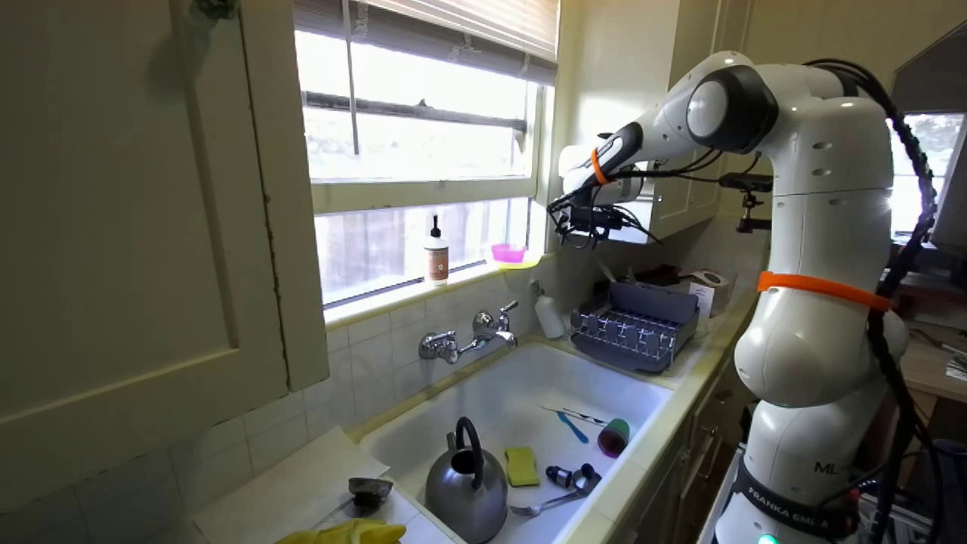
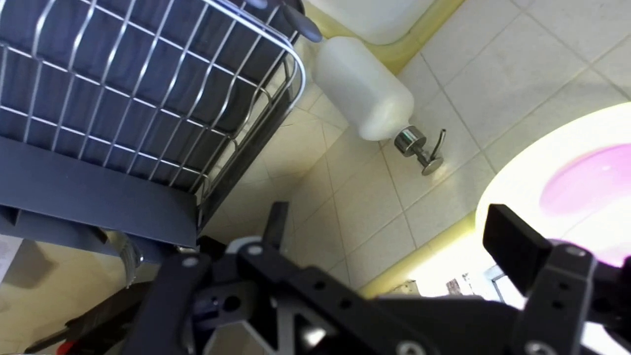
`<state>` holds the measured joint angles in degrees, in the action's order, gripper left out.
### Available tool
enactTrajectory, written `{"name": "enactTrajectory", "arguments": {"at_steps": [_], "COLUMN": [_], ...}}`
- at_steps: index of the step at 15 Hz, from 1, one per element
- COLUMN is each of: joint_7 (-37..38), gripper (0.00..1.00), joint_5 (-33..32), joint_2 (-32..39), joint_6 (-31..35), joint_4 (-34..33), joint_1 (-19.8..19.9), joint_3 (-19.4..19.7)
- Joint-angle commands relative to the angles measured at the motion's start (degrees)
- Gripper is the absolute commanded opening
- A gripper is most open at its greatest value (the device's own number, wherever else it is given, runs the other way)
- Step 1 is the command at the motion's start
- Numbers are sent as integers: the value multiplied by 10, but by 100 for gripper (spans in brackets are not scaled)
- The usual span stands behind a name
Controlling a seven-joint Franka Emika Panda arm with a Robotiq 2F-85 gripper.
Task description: Put the plate inside the drying rack
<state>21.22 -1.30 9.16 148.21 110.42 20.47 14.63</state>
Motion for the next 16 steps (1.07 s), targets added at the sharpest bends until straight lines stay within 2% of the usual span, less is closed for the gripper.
{"name": "enactTrajectory", "arguments": {"at_steps": [1, 7, 16], "joint_7": [-18, -36, -73], "gripper": [100, 100, 100], "joint_5": [58, 128, 189], "joint_2": [57, 119, 181], "joint_6": [1, -7, -21], "joint_4": [-59, -128, -196], "joint_1": [-10, -3, 10], "joint_3": [5, -7, -36]}}
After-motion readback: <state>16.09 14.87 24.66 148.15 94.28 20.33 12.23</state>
